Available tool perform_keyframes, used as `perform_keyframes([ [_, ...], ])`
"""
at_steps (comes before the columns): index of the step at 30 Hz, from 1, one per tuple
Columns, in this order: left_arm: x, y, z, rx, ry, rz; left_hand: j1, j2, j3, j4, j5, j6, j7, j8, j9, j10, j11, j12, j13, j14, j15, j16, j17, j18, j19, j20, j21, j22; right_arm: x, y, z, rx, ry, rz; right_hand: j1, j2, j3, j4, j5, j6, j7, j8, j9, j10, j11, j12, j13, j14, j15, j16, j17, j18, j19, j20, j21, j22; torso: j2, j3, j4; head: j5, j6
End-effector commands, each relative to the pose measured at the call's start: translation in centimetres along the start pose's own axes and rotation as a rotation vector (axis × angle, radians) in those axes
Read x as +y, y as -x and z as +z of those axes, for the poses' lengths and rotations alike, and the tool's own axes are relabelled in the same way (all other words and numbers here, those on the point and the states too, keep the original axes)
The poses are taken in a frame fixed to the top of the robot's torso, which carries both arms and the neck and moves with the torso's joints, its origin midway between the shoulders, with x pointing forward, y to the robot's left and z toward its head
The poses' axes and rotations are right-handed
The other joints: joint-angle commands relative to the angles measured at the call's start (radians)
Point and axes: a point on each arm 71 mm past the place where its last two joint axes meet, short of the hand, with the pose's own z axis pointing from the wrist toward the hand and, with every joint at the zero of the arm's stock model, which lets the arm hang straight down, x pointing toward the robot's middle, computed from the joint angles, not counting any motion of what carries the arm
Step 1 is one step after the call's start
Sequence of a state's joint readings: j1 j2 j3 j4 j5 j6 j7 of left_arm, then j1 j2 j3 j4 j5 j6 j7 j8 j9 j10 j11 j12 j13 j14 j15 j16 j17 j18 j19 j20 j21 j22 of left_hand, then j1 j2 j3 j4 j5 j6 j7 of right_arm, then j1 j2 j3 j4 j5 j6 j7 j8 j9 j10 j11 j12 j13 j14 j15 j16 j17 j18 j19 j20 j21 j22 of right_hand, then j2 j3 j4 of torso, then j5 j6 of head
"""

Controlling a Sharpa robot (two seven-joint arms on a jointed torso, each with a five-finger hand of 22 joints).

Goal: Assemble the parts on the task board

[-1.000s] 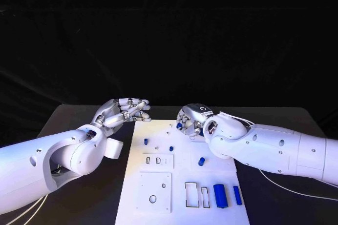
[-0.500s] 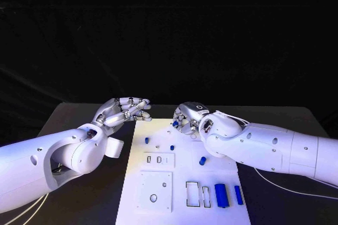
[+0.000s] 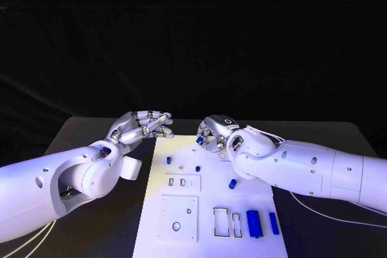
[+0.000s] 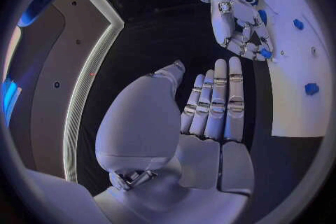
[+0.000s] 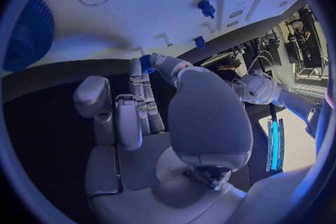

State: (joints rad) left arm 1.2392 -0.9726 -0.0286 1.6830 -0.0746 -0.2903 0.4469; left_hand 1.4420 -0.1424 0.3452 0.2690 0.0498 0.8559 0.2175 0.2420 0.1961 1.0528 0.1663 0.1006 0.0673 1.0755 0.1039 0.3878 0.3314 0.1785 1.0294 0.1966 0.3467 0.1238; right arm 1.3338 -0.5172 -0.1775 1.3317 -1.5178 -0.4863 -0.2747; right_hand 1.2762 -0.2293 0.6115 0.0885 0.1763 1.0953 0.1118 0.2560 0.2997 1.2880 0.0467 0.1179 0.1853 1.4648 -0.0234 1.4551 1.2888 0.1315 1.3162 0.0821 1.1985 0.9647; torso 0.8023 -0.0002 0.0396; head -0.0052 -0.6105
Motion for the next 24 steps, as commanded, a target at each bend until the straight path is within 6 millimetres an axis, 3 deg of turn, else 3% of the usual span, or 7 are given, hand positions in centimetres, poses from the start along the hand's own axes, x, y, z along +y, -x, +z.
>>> perform_keyframes([
  [1, -0.17, -0.20, 0.04, 0.018, -0.007, -0.008, 0.005, -0.006, 0.003, -0.003, 0.000, -0.008, 0.018, -0.005, -0.001, -0.003, 0.003, -0.004, -0.001, -0.002, 0.001, -0.005, 0.001, 0.003, 0.001, 0.003, -0.004, -0.001, 0.08, 0.07, 0.11, -0.008, -0.005, -0.002, 0.001, 0.002, 0.005, 0.004, 0.003, 0.000, 0.000, 0.003, 0.056, 0.002, 0.000, 0.002, 0.000, 0.057, -0.004, 0.005, 0.001, -0.017, -0.001, -0.005, -0.002, 0.001, 0.001, 0.0000, -0.0013, 0.001, 0.001],
  [9, -0.22, -0.32, 0.09, 0.022, -0.009, -0.009, 0.005, -0.006, 0.004, -0.004, 0.000, -0.008, 0.018, -0.006, -0.001, -0.003, 0.003, -0.005, -0.001, -0.003, 0.002, -0.006, 0.002, 0.003, 0.001, 0.003, -0.005, -0.001, 0.22, -0.12, 0.65, 0.004, -0.012, -0.004, 0.002, -0.001, 0.005, 0.003, 0.003, -0.003, 0.001, 0.002, 0.058, 0.002, 0.000, 0.002, 0.001, 0.057, -0.004, 0.005, 0.002, -0.017, -0.002, -0.005, -0.003, 0.000, 0.002, -0.0016, 0.0033, -0.002, -0.001],
  [24, -0.31, 0.02, 0.15, 0.014, -0.011, -0.003, 0.005, -0.006, 0.004, -0.004, 0.000, -0.008, 0.018, -0.006, -0.001, -0.003, 0.003, -0.005, -0.001, -0.003, 0.002, -0.006, 0.002, 0.003, 0.001, 0.003, -0.005, -0.001, 0.46, -0.42, 1.02, 0.026, -0.011, -0.008, 0.003, -0.004, 0.006, 0.003, 0.003, -0.007, 0.002, 0.001, 0.059, 0.001, 0.001, 0.002, 0.002, 0.057, -0.004, 0.006, 0.004, -0.016, -0.003, -0.004, -0.004, -0.002, 0.003, -0.0009, 0.0011, 0.004, -0.005],
])
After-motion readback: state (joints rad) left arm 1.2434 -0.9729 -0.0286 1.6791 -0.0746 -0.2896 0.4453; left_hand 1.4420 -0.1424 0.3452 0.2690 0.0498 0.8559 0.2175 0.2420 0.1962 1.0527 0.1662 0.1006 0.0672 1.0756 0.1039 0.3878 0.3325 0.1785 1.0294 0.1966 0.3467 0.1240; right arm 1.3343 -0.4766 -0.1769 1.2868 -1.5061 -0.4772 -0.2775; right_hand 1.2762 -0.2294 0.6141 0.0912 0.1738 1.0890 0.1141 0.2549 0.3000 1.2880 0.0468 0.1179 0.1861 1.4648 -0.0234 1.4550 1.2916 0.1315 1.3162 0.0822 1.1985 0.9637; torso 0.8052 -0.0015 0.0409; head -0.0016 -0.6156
